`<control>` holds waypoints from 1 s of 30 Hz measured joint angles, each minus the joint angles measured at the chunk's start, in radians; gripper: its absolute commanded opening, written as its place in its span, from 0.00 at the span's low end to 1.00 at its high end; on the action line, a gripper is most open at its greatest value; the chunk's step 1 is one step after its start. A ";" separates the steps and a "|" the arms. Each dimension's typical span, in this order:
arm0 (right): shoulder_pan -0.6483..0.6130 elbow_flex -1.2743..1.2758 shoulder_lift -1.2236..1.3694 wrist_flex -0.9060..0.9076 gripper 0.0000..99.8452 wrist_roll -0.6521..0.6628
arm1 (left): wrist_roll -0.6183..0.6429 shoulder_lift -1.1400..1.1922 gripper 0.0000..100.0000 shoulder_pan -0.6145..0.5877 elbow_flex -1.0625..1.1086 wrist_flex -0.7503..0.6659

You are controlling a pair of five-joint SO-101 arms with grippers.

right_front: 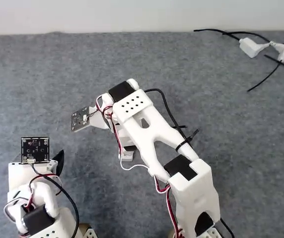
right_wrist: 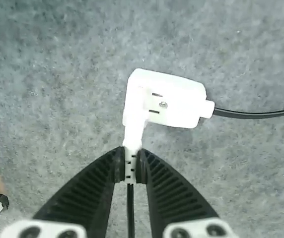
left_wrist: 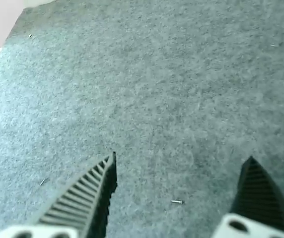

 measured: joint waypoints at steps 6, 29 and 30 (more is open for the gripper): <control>0.000 0.000 -0.011 0.000 0.01 -0.002 | 0.000 0.000 0.37 0.000 0.000 0.000; -0.170 0.054 -0.434 0.000 0.01 -0.183 | 0.000 0.000 0.37 0.442 -0.066 -0.031; -0.183 0.071 -0.446 0.000 0.01 -0.190 | 0.000 0.000 0.37 0.445 -0.066 -0.031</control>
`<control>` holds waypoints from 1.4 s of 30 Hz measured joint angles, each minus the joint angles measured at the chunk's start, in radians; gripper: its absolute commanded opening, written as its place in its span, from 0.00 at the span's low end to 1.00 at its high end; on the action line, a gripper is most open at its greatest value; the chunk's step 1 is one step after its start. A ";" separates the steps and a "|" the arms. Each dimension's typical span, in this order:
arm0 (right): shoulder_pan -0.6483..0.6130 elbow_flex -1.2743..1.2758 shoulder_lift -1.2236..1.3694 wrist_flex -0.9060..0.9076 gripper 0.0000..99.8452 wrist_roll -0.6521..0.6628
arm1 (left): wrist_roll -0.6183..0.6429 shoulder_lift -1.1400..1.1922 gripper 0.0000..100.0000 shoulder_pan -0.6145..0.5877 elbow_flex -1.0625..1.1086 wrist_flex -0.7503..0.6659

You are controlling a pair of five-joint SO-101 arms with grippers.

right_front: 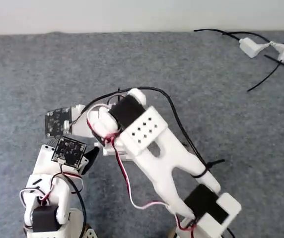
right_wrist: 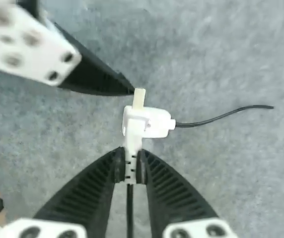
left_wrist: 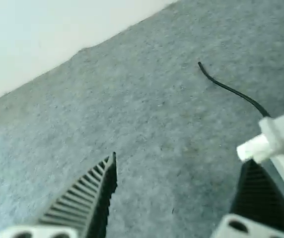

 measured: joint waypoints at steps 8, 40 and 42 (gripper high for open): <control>-0.032 0.055 -0.054 0.000 0.01 -0.029 | 0.000 0.000 0.37 -0.003 -0.038 -0.012; 0.028 0.025 0.295 -0.147 0.15 -0.147 | -0.051 0.011 0.37 -0.247 -0.074 0.170; 0.008 -0.009 0.327 -0.144 0.15 -0.160 | -0.064 0.011 0.37 -0.298 -0.074 0.187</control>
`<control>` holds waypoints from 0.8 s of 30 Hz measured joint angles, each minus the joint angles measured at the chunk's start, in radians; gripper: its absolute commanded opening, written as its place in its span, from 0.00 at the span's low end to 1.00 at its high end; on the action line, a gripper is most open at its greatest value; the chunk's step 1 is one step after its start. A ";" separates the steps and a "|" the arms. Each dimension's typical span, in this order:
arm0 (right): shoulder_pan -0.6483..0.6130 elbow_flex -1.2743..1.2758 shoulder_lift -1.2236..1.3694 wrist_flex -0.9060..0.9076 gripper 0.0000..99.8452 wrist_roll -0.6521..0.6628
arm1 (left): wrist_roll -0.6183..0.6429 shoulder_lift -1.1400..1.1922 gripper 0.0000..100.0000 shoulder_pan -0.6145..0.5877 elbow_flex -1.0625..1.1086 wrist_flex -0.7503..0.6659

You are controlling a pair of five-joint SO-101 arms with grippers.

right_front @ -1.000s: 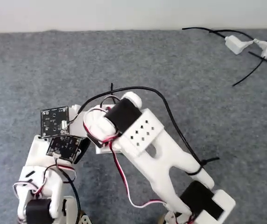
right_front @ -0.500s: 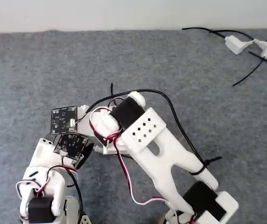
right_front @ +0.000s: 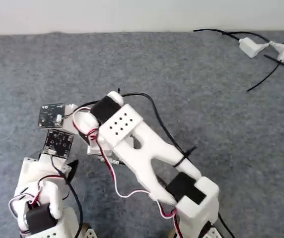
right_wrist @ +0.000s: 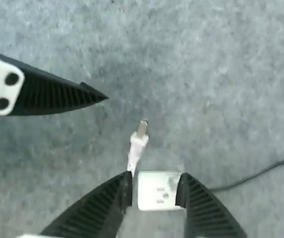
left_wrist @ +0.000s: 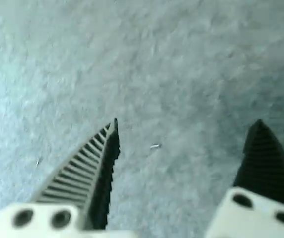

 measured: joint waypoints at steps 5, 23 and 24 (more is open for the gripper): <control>-0.012 -0.017 0.041 0.000 0.15 -0.037 | -0.014 0.000 0.37 -0.103 0.000 0.002; 0.000 0.002 0.184 0.000 0.20 -0.221 | -0.009 -0.011 0.37 -0.364 -0.235 0.115; 0.002 0.023 0.207 0.000 0.21 -0.224 | -0.011 -0.012 0.37 -0.367 -0.250 0.107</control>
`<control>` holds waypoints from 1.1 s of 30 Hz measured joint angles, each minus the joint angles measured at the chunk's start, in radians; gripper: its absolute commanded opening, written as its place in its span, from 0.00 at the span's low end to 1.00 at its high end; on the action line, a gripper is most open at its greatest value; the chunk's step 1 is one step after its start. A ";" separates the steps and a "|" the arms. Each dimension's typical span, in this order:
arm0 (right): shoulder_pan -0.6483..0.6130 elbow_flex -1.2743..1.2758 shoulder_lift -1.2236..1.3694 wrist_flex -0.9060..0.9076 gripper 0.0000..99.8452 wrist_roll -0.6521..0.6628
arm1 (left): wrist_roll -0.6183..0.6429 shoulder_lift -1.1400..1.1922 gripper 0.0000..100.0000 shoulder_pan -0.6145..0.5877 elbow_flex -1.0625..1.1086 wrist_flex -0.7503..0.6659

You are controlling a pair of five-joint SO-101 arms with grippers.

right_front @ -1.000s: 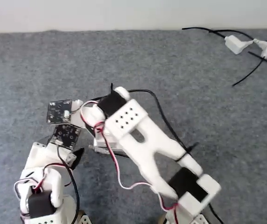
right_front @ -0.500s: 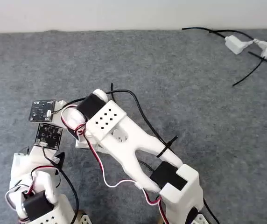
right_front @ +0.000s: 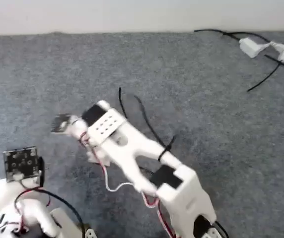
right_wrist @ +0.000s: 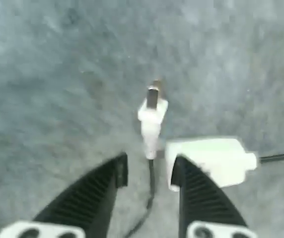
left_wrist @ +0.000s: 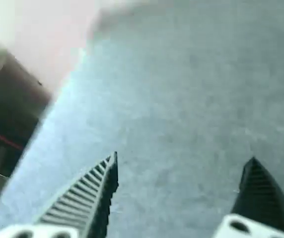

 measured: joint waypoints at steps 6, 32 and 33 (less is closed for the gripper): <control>0.025 0.008 -0.023 0.006 0.21 -0.011 | -0.025 -0.002 0.37 -0.072 -0.061 -0.057; 0.069 0.176 -0.374 0.101 0.20 -0.028 | -0.028 -0.002 0.37 -0.087 -0.295 -0.058; 0.060 0.176 -0.376 0.092 0.20 -0.028 | -0.035 -0.002 0.37 -0.087 -0.310 -0.058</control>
